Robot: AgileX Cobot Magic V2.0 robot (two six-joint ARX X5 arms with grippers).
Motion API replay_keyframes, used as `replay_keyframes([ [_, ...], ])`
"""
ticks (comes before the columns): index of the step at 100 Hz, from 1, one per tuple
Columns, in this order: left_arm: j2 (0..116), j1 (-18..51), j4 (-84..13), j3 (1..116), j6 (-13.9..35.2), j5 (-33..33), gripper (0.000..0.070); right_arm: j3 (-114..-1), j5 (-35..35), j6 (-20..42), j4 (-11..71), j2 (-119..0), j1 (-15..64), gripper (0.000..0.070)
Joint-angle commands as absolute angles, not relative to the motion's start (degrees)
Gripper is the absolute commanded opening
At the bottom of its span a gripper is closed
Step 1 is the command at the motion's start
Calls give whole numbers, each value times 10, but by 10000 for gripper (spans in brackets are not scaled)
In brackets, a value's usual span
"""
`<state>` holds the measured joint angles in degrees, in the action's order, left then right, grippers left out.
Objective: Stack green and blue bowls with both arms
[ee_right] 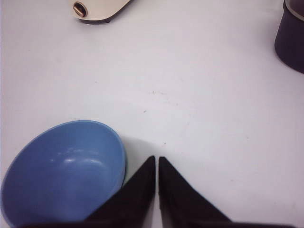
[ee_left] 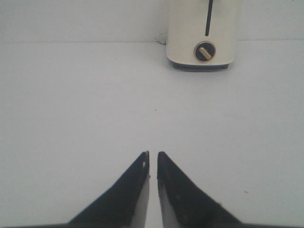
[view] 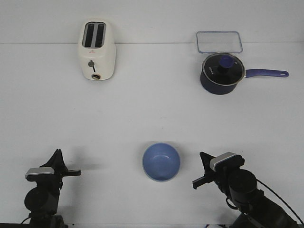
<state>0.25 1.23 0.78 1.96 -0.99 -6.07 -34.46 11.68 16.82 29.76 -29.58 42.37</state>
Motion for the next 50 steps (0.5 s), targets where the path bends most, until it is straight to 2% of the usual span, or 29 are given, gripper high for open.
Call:
replay_keyframes([
  [1, 2, 11, 16, 8, -20, -60, 14, -351, 117, 175, 292, -296, 428, 13],
  [39, 2, 11, 16, 8, -20, -60, 14, -351, 132, 169, 286, -296, 428, 13],
  [50, 2, 11, 16, 8, -20, -60, 14, -348, 159, 93, 282, -283, 403, 13],
])
